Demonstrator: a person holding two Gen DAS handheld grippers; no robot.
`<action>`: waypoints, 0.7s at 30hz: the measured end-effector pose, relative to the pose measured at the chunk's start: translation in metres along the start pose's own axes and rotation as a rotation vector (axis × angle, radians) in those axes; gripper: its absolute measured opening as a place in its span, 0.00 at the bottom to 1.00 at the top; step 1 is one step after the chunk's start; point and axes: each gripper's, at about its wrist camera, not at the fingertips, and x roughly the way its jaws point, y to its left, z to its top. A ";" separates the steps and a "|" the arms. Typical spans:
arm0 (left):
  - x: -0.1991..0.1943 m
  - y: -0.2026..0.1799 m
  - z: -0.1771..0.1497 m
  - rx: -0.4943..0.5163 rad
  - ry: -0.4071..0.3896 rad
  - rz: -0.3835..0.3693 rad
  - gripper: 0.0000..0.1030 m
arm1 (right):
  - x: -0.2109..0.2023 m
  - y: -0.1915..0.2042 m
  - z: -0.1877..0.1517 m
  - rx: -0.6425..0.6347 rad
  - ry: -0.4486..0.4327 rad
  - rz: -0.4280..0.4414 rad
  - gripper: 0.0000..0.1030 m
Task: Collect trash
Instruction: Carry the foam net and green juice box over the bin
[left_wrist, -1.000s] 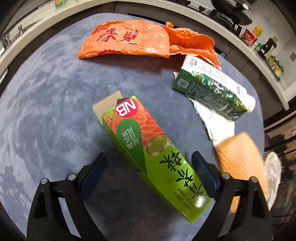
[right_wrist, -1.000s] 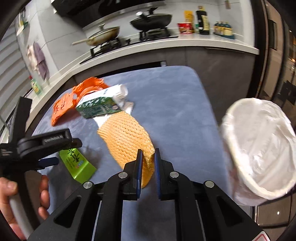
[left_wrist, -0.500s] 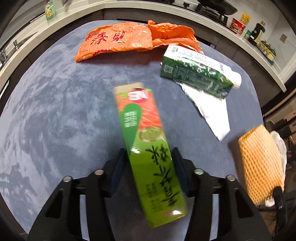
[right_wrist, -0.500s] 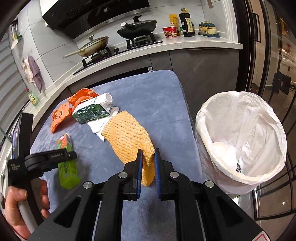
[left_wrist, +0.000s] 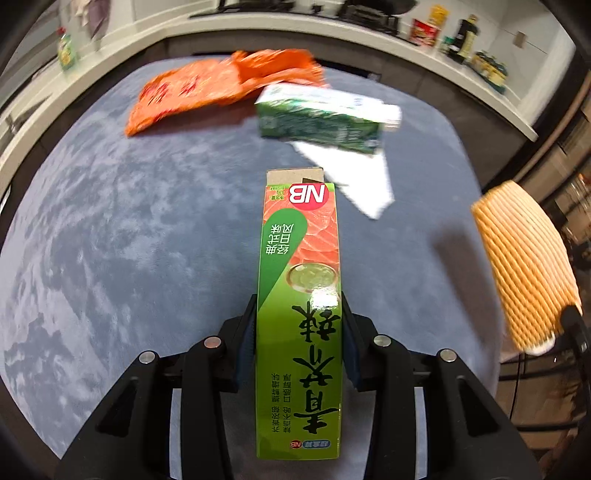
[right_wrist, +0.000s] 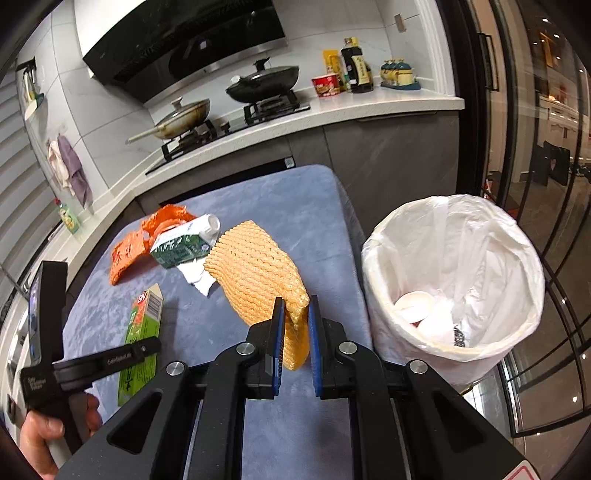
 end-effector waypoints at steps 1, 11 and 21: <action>-0.006 -0.007 -0.002 0.024 -0.009 -0.011 0.36 | -0.003 -0.004 0.001 0.006 -0.007 -0.004 0.11; -0.044 -0.072 -0.015 0.193 -0.064 -0.114 0.36 | -0.040 -0.047 0.010 0.083 -0.087 -0.064 0.11; -0.069 -0.127 -0.030 0.342 -0.096 -0.185 0.36 | -0.061 -0.089 0.017 0.152 -0.134 -0.145 0.11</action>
